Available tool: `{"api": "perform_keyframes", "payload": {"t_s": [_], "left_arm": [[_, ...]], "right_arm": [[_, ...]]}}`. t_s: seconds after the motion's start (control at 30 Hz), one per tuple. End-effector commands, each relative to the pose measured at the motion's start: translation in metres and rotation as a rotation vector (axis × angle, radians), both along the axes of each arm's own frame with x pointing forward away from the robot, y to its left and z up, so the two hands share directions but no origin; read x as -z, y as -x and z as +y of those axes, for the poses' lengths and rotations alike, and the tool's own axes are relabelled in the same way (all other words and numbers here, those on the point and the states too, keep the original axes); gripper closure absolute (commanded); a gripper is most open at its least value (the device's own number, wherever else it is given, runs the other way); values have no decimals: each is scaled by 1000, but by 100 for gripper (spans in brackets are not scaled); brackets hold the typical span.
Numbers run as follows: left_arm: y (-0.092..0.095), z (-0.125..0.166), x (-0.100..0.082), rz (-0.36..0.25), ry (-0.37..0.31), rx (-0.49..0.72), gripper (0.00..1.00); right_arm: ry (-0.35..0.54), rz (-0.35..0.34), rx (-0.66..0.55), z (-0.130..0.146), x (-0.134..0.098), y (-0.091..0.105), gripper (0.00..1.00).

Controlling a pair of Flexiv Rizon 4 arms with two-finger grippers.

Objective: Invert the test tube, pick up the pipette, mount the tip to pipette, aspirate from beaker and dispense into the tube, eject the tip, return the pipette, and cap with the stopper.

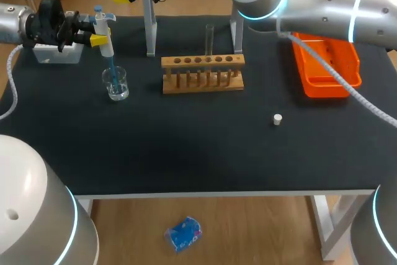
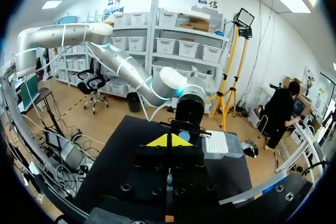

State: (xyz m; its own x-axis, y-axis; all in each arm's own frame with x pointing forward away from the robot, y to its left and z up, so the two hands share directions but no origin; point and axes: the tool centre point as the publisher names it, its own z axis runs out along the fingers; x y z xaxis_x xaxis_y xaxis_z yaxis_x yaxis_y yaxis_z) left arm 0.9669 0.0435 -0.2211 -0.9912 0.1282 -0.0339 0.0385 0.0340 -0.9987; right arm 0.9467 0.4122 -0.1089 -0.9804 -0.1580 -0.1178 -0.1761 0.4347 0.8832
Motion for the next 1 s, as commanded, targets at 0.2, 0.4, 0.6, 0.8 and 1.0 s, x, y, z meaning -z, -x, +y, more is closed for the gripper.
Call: {"api": "perform_keyframes", "payload": {"t_s": [0.2,0.4,0.6,0.8,1.0], "left_arm": [[1,-1,0,-2,-1,-3,100],[1,-1,0,-2,-1,-3,100],[1,-1,0,-2,-1,-3,100],[1,-1,0,-2,-1,-3,100],[1,-1,0,-2,-1,-3,100]], "right_arm": [[5,-9,-59,26,-2,-10,100],[18,-14,-71,32,0,-13,100],[35,-11,-79,39,6,-17,100],[47,-19,-72,42,10,-19,100],[47,-19,-72,42,10,-19,100]]}}
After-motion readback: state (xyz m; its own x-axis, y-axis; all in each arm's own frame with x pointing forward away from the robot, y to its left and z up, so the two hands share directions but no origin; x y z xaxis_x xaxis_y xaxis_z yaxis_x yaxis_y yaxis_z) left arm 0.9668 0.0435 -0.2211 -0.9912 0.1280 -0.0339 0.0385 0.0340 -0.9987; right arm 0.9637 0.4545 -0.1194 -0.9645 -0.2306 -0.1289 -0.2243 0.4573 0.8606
